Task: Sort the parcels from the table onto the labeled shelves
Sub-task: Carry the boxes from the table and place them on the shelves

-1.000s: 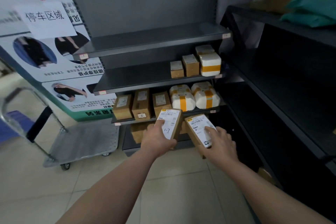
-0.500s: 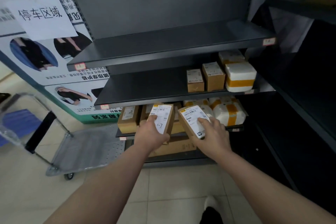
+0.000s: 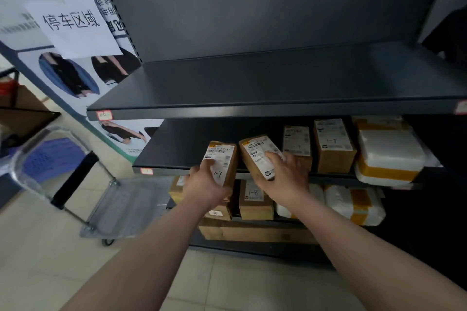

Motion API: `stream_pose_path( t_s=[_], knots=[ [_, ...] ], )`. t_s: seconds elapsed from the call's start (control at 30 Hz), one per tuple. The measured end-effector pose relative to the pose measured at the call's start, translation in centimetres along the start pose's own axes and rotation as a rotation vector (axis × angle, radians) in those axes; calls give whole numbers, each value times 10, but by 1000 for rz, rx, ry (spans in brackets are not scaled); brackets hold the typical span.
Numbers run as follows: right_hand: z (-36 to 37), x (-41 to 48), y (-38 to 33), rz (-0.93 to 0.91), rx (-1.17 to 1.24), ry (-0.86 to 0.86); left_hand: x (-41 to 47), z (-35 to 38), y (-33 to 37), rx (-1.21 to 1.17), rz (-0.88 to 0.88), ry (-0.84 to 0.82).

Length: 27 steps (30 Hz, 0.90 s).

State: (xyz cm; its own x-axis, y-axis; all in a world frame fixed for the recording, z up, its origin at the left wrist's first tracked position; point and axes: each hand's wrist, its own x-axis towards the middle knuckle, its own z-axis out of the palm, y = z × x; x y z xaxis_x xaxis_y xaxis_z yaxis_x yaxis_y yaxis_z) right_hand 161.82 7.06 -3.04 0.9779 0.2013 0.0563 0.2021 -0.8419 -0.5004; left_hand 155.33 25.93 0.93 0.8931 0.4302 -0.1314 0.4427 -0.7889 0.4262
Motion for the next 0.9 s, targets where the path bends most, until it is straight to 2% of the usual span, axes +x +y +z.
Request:
stream_pose_path(
  t_s=[0.23,0.37,0.6,0.9],
  knots=[
    [10,33,-12,-8,-26,5,39,-6,-3,-11,-25,-2],
    [12,50,-20,10,-84,37,64,-13,-1,39,29,-36],
    [27,80,-34,99,-278,-52,98,-17,-4,21,133,-116],
    [34,72,-24,-30,-506,-153,133,1,-4,117,160,-211]
  ],
)
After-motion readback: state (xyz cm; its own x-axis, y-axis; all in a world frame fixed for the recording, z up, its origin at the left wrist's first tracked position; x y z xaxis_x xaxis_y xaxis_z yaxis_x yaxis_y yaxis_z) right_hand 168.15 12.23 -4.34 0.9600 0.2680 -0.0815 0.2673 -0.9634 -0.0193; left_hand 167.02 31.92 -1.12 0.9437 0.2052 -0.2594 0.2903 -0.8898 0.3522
